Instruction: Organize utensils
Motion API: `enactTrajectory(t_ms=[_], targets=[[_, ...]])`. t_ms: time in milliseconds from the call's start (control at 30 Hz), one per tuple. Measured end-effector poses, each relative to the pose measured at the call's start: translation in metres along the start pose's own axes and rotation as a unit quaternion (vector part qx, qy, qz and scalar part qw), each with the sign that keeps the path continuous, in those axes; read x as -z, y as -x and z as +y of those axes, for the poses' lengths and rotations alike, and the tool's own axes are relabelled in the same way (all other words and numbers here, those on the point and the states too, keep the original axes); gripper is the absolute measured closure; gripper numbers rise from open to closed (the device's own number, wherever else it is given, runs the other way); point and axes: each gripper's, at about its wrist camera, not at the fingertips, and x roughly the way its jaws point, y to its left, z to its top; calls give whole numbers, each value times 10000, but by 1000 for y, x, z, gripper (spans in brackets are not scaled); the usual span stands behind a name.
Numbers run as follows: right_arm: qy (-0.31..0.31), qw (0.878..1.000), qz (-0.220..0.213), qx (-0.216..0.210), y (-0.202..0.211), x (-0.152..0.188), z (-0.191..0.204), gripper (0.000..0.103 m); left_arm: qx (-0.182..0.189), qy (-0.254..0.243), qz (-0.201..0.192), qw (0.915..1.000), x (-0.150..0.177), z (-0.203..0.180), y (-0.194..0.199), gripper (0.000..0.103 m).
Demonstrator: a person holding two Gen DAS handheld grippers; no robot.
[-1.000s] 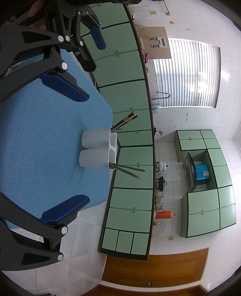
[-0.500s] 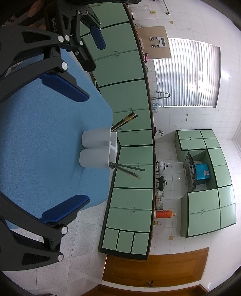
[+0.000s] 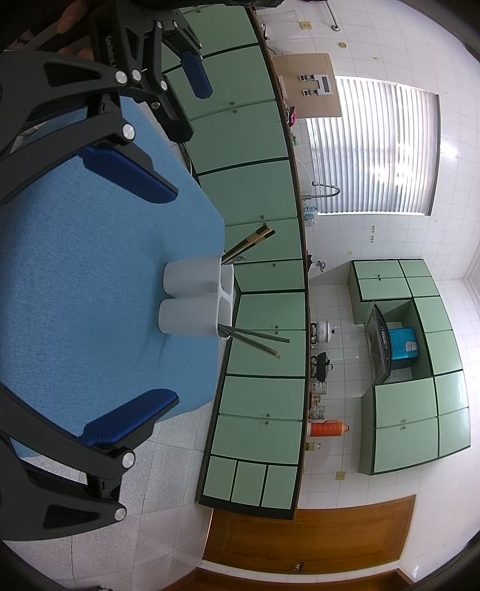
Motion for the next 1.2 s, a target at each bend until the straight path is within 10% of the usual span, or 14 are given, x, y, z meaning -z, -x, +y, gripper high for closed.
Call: enactTrajectory(t_ms=[1200], targets=[[-6,10000,5,15,0,3,-3,5,-41,2,-5,10000,-3,3,1,6]])
